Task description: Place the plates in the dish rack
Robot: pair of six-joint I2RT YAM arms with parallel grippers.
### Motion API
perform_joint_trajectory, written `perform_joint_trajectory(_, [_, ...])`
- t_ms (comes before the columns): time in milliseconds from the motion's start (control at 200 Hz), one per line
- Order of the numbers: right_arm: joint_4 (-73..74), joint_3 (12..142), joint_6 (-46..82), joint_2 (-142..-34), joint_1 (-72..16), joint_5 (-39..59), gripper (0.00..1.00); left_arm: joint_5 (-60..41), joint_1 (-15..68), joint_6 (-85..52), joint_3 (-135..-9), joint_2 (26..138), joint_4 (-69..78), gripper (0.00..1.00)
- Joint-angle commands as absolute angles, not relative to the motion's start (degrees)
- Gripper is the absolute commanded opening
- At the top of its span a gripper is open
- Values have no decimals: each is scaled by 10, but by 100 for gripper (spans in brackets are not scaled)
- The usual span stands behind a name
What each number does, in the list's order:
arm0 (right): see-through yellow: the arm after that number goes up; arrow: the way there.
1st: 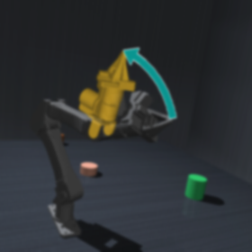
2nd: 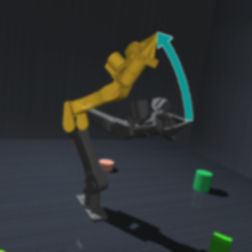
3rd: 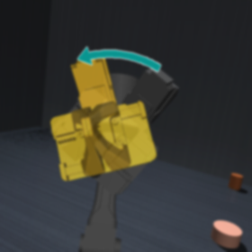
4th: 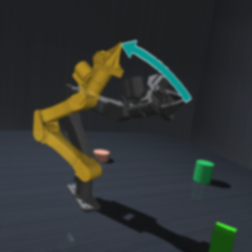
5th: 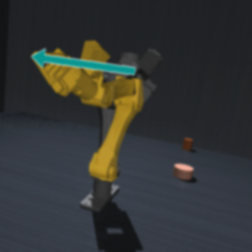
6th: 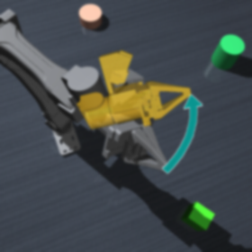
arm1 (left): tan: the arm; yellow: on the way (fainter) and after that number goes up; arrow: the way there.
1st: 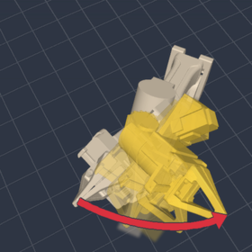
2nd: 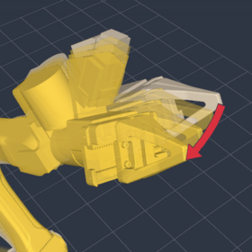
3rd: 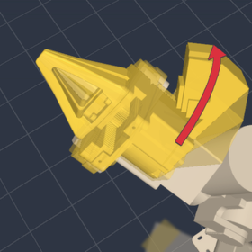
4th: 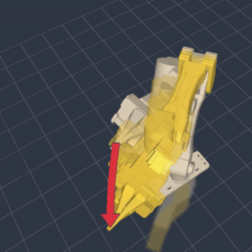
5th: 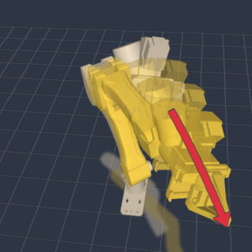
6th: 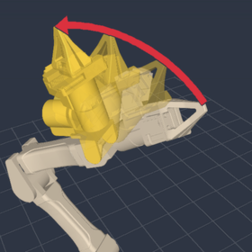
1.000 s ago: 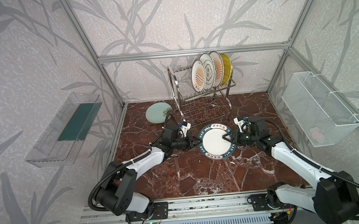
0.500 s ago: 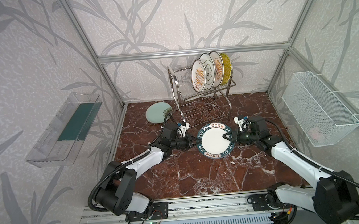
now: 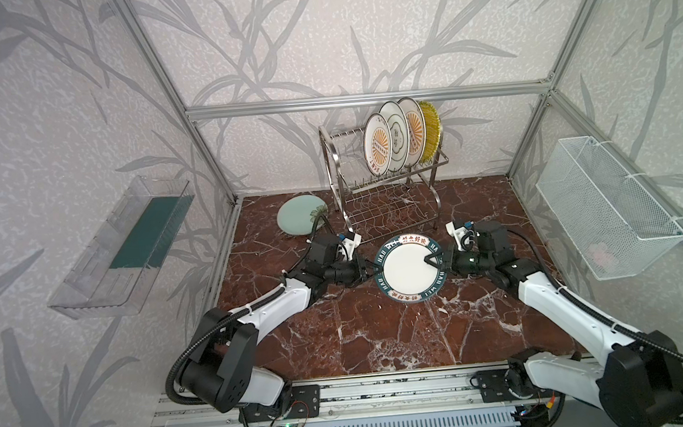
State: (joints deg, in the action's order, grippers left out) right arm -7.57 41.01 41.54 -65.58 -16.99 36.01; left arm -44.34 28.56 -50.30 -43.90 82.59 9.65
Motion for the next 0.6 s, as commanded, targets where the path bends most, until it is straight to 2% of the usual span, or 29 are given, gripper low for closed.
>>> perform_joint_trajectory(0, [-104,418,381,-639,-177,344,0,-422,288,-489,-459,805,92,17])
perform_joint_trajectory(120, [-113,421,372,-632,-178,335,0,-417,287,-489,-456,802,88,29])
perform_joint_trajectory(455, [-142,432,351,-607,-178,307,0,-407,286,-473,-463,788,51,45])
perform_joint_trajectory(485, [-146,434,349,-604,-178,302,0,-404,285,-471,-463,786,46,53])
perform_joint_trajectory(595, [-160,444,344,-587,-178,284,0,-388,285,-456,-470,774,15,59])
